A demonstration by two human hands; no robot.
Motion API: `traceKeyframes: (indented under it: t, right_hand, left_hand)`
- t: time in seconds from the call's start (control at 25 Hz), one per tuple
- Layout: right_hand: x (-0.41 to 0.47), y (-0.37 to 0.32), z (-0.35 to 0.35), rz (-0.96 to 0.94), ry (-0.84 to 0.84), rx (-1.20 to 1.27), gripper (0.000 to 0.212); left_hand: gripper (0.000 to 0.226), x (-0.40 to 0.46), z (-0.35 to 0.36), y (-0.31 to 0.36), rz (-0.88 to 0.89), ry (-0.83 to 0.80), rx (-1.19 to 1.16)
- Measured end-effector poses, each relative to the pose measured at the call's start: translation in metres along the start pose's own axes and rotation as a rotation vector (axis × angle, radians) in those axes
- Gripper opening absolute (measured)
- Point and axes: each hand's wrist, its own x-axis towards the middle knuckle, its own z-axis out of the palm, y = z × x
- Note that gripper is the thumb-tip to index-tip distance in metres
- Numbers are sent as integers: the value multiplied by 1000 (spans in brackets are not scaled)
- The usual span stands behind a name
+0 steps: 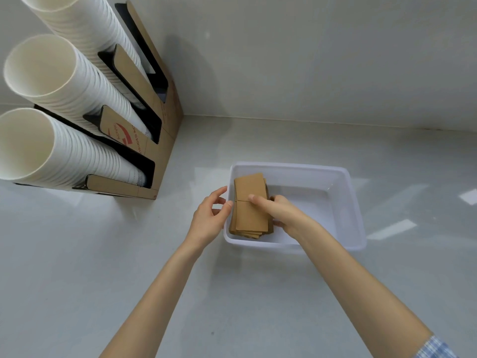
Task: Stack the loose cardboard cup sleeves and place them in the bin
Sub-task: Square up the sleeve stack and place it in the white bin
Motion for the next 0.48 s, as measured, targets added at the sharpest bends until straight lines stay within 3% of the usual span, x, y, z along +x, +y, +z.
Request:
traceKeyframes:
  t: [0.12,0.28,0.48]
  right_hand:
    - [2,2,0,13,13,49,86]
    - [2,1,13,0,-47,73,70]
    - [1,-2,22,-11,-59,-23,74]
  left_hand:
    - [43,0,0,0,2,-3,10]
    - [42,1,-1,-2,3,-8,-9]
    - [41,2,-3,-4,4,-15,-23]
